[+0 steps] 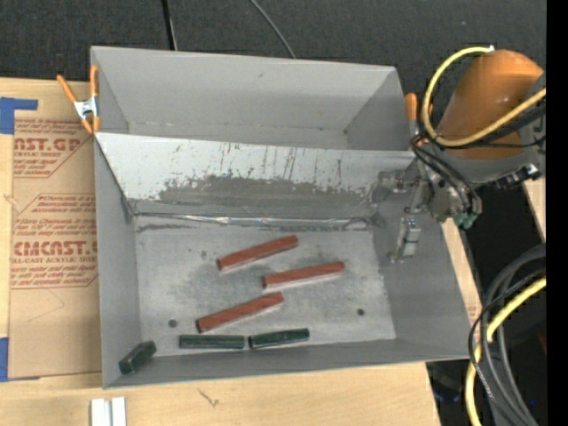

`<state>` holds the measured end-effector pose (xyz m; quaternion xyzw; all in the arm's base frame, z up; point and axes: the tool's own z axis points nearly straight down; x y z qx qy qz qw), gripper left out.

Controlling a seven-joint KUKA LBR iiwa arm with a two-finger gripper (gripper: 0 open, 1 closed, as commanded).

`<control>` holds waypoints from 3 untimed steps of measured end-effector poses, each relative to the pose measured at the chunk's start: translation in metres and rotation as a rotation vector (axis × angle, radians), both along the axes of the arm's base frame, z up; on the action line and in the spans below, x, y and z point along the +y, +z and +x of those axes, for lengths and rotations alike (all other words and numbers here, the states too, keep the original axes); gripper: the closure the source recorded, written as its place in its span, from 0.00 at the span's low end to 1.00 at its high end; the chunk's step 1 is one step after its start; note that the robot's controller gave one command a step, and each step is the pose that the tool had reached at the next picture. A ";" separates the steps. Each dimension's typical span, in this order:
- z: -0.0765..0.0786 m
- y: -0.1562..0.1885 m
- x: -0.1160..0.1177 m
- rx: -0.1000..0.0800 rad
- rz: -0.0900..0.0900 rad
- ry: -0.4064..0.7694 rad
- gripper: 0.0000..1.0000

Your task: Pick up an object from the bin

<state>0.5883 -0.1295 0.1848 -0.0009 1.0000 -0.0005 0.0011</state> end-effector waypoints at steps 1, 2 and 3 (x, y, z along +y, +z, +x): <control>0.000 0.000 0.000 0.000 0.000 0.000 0.00; -0.008 -0.043 0.009 -0.005 -0.001 0.076 0.00; -0.002 -0.109 0.034 0.000 0.001 0.455 1.00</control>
Offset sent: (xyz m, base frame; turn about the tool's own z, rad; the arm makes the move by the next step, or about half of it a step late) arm -0.0250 0.0264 -0.1148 -0.1986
